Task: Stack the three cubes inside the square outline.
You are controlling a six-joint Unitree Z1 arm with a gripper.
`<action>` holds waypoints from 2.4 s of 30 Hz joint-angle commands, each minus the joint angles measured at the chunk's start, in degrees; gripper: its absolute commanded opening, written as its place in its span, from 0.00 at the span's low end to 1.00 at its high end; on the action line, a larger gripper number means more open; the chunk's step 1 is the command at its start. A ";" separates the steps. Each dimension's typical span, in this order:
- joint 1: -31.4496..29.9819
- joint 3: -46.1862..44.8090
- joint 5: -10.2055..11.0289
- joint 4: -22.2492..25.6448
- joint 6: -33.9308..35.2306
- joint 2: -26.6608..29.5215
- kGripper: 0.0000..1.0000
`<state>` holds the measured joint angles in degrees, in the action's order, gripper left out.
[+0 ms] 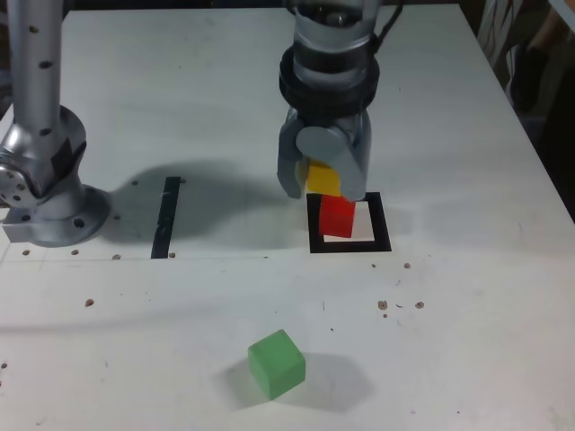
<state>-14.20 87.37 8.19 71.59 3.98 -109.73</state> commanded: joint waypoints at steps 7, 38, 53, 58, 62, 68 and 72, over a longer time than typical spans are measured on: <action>0.38 -0.30 0.29 -1.07 0.59 -1.29 0.16; 2.55 -3.65 -2.36 -5.90 -0.45 -2.95 0.31; 2.72 -4.60 -2.63 -7.81 -0.90 -2.54 0.81; 2.89 -5.55 -2.85 -9.06 -0.76 -2.14 0.93; 2.94 -5.75 -2.78 -9.01 -0.47 -1.48 0.99; 2.81 -6.02 -2.24 -6.27 0.67 1.65 0.99; 0.87 -5.05 -3.01 -2.39 1.96 3.93 0.99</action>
<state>-12.41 81.82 5.52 68.52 5.47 -106.55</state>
